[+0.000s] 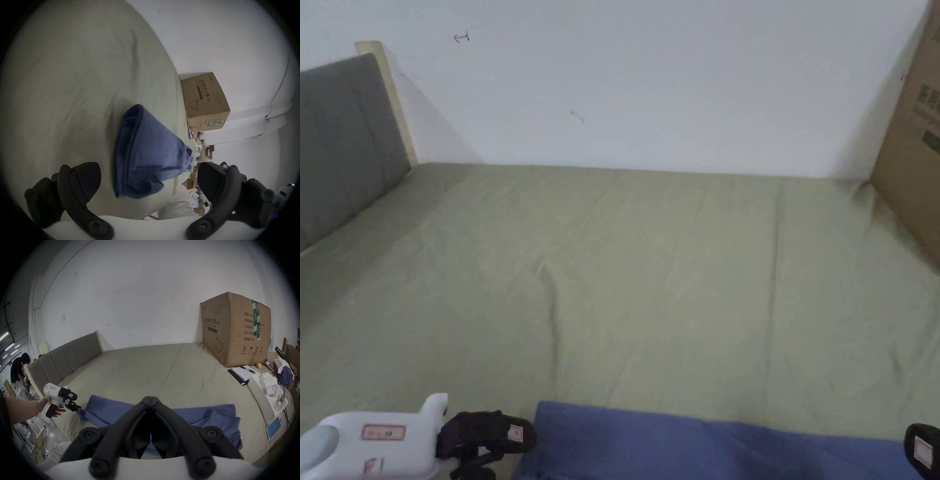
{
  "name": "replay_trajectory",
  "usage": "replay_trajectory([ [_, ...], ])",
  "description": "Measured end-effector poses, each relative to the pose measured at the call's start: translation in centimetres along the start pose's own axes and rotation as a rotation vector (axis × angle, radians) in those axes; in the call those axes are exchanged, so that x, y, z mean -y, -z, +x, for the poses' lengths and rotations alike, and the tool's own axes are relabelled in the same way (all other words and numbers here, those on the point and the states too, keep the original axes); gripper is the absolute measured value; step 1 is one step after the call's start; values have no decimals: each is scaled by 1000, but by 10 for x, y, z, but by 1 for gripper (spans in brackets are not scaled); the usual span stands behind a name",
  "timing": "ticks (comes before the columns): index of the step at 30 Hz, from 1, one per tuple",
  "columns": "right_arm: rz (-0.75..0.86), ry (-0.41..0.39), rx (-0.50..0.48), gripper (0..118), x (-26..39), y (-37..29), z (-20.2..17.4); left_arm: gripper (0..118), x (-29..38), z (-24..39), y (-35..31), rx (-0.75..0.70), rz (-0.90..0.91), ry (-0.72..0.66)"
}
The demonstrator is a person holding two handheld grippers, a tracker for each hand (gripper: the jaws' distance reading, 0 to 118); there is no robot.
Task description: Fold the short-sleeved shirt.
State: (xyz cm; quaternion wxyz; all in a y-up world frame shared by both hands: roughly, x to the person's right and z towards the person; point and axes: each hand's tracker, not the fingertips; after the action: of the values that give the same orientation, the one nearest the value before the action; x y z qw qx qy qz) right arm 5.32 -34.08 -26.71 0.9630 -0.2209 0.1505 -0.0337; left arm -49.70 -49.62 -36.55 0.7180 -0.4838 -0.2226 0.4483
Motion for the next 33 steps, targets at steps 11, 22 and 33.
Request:
replay_trajectory([
  [11,-95,41,-93,0,-13,47,-24,77,-21,-24,78,209,31,-103],
  [22,-132,22,-106,0,-15,30,-17,0,-15,42,28,-296,42,159],
  [33,-81,83,-101,0,-9,-6,8,0,21,128,2,-1024,175,479],
])
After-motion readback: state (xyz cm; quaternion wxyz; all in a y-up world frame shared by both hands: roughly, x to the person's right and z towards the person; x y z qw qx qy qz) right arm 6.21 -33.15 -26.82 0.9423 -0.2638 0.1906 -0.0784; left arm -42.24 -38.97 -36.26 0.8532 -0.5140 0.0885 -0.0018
